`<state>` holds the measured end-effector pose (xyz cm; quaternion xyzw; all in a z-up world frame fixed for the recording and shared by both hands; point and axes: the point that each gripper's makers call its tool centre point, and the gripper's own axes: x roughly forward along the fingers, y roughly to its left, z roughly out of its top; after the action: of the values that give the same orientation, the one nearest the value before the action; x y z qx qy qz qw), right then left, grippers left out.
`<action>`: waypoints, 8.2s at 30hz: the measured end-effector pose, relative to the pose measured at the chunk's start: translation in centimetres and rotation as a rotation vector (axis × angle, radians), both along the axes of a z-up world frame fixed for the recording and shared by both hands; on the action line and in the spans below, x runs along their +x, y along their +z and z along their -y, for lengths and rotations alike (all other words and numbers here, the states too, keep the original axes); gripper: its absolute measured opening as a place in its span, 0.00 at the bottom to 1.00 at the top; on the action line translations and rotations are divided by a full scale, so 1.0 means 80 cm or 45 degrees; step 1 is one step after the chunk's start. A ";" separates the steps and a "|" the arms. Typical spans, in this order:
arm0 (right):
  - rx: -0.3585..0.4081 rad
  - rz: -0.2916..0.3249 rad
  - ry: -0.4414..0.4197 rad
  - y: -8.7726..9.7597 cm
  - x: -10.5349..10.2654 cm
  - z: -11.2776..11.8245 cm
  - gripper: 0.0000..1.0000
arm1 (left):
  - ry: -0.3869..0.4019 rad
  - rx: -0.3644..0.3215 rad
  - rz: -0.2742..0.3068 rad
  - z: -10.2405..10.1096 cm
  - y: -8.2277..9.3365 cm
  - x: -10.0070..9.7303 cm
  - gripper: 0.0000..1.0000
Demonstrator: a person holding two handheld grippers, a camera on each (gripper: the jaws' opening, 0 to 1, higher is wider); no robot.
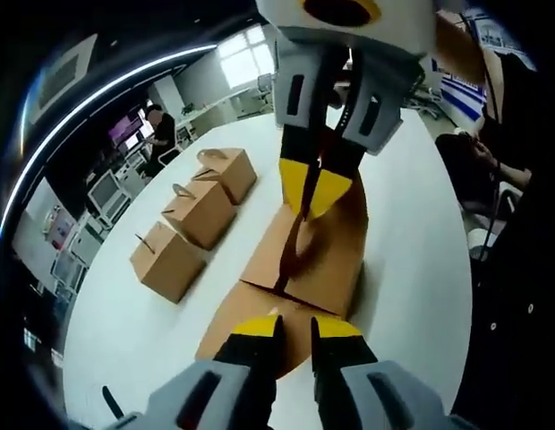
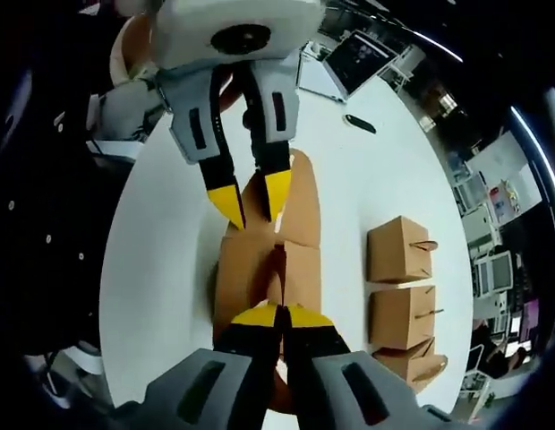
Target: Pick up one paper box from the group, open the paper box, and remove the item inside
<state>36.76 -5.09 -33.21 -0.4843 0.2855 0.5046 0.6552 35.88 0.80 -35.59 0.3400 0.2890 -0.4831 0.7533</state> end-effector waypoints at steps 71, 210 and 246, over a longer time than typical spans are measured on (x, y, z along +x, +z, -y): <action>0.266 -0.039 -0.071 0.020 0.003 0.044 0.22 | -0.220 0.064 0.195 0.081 0.042 0.003 0.07; 0.055 -0.121 -0.210 0.010 0.119 0.025 0.03 | -0.329 0.030 0.249 0.071 0.023 -0.103 0.03; 0.084 -0.180 -0.258 -0.041 0.139 0.027 0.03 | -0.339 -0.047 0.136 0.083 0.015 -0.124 0.03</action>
<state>47.87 -7.25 -36.47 -0.3944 0.3616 0.4778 0.6967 25.94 -5.81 -34.37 0.3866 0.1918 -0.5654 0.7029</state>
